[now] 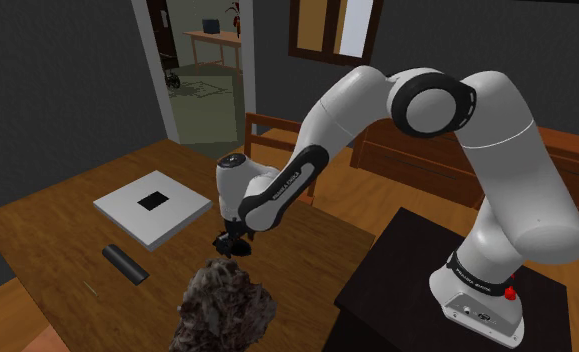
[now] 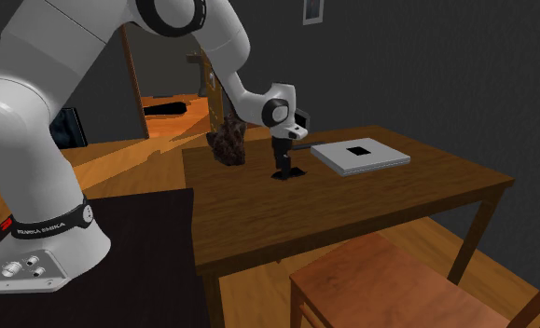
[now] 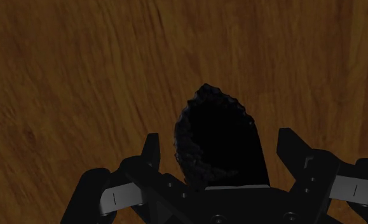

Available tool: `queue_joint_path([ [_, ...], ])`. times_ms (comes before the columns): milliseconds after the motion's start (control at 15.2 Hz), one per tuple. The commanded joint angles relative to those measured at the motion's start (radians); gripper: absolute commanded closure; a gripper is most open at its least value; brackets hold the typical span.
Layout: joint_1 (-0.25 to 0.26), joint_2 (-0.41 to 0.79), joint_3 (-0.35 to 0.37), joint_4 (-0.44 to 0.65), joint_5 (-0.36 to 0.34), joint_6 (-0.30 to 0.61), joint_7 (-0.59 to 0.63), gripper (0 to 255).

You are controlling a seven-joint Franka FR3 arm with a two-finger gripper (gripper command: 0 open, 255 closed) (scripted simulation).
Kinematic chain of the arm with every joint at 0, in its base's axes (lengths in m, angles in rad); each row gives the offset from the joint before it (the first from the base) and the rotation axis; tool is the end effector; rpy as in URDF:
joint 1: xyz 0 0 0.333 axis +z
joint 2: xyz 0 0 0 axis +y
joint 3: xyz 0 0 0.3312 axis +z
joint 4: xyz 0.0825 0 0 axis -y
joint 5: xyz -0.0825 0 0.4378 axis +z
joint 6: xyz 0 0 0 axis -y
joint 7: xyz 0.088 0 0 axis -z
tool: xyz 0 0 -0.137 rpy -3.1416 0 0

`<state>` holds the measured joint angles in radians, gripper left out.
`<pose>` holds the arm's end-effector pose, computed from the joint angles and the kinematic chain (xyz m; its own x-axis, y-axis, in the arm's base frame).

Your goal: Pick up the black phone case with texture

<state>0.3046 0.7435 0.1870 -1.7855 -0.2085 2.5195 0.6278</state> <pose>0.6133 0.3245 0.0803 0.9999 -0.0157 0.0062 -0.0157 -0.9998 -0.0089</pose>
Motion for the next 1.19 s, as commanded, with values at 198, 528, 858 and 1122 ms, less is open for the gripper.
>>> queue_joint_path([
  [198, 0.001, 0.008, -0.001, 0.005, -0.001, 0.004, 0.001, 255],
  [528, 0.002, 0.009, -0.001, 0.006, -0.001, 0.003, 0.001, 255],
  [858, -0.004, -0.025, 0.006, -0.006, 0.005, -0.019, -0.003, 255],
  [1122, -0.011, -0.068, 0.015, -0.017, 0.014, -0.051, -0.008, 255],
])
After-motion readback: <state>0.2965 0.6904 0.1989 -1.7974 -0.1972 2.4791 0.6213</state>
